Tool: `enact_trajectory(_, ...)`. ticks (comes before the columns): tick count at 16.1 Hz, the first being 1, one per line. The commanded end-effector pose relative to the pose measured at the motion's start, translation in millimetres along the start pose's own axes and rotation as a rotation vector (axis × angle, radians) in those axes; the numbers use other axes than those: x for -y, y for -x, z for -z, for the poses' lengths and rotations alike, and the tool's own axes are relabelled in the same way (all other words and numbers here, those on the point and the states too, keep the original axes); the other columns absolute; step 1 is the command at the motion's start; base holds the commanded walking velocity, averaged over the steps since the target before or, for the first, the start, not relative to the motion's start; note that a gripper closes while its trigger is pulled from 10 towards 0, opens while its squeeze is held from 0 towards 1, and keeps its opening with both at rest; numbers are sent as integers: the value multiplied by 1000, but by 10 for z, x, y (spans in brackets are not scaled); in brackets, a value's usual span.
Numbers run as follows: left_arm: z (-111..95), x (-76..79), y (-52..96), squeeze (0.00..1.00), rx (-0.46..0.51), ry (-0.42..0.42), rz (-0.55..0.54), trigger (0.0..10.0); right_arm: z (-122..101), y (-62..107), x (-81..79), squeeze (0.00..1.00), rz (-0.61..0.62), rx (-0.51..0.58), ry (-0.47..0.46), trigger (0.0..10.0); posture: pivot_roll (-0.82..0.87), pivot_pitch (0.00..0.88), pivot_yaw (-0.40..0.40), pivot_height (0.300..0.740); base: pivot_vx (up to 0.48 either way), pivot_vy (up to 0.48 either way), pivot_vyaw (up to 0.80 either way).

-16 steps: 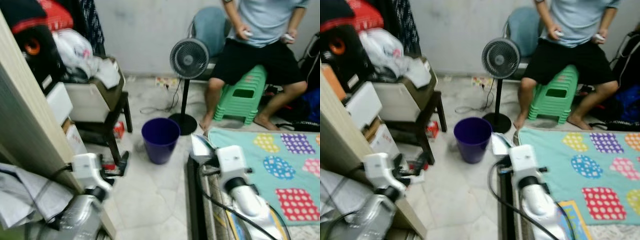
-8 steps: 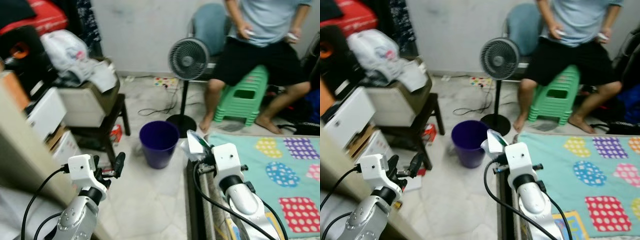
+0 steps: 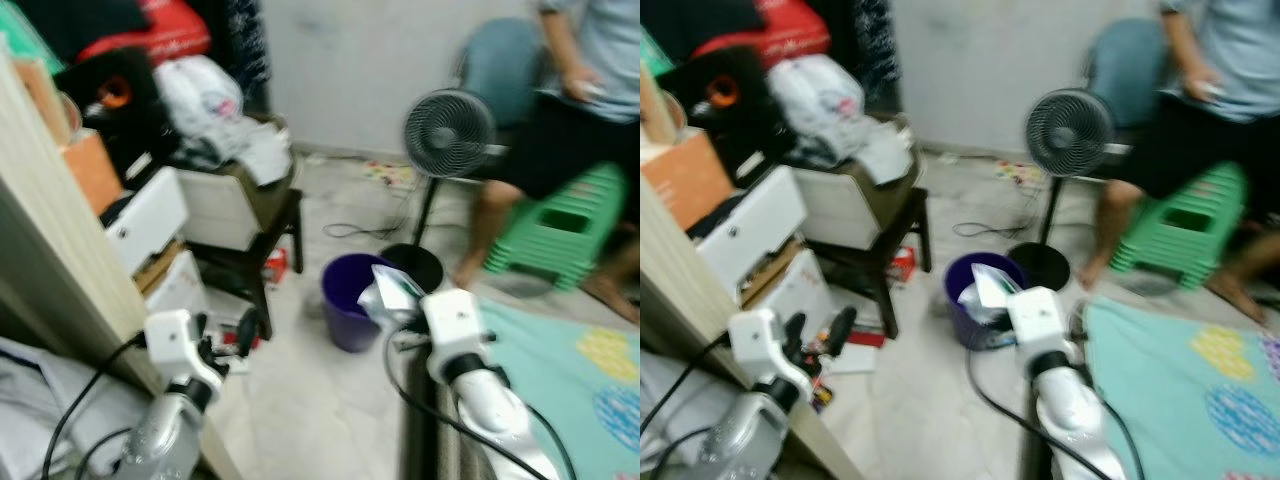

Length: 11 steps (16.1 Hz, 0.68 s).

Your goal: Clean up the room

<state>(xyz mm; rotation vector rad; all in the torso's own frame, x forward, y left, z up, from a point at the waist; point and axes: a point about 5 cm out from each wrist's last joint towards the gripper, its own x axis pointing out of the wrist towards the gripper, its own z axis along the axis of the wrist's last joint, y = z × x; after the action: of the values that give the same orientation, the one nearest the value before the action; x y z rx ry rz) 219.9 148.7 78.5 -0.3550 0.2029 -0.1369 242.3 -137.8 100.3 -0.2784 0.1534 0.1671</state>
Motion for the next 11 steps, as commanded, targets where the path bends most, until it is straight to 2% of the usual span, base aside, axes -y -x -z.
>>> enact_trajectory(1,-45,2,-22,0,10,-10,-3,10000,9,32,79,0,26,-5,7,10000,-55,0,22,740,0,0,0)
enact_trajectory(2,-45,2,-22,0,9,-11,-1,10000,9,32,76,0,27,-6,5,10000,-56,0,24,740,240,0,0)
enact_trajectory(10,-44,-1,-43,0,8,-16,3,10000,26,2,80,0,35,-13,0,10000,-54,0,23,740,0,0,0)
enact_trajectory(11,-41,1,-45,0,7,-13,3,10000,21,-4,80,0,31,-9,10,10000,-53,0,22,740,0,0,-550)
